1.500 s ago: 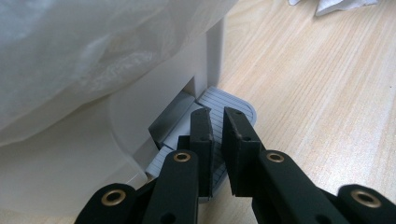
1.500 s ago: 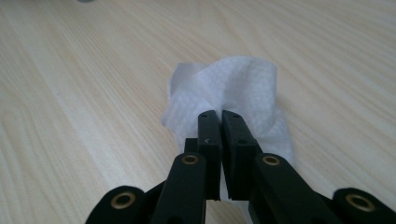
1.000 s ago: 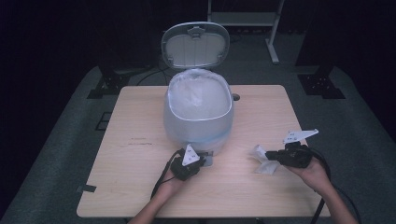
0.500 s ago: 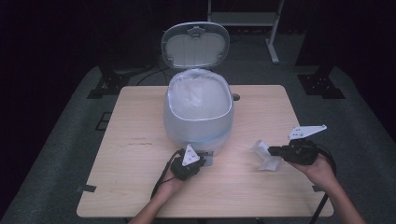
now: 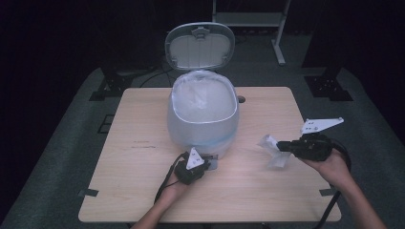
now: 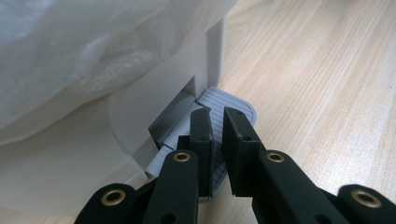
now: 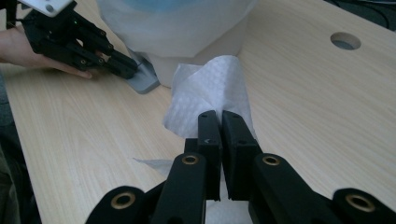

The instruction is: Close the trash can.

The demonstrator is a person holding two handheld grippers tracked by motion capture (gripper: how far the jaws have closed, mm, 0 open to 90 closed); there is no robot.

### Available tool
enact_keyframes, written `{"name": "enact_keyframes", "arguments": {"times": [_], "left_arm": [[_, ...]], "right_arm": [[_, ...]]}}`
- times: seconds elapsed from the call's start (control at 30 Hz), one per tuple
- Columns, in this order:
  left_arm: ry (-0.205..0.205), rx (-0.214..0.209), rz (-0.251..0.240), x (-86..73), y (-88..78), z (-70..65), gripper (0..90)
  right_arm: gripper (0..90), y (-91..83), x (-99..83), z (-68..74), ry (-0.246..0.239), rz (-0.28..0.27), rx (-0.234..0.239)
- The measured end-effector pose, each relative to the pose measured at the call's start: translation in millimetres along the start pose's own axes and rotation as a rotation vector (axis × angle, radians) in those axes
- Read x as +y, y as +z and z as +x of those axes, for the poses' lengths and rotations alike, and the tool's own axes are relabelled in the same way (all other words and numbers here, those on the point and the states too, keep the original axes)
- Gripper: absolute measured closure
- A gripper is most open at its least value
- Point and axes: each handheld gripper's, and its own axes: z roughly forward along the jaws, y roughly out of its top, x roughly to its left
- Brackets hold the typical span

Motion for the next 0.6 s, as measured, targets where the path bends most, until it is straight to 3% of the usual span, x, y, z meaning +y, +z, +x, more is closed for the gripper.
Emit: {"name": "enact_keyframes", "arguments": {"times": [0.6], "left_arm": [[-0.002, 0.000, -0.001, 0.0, 0.0, 0.3, 82.5]], "right_arm": [[86.0, -23.6, 35.0, 5.8, -0.035, -0.034, 0.018]]}}
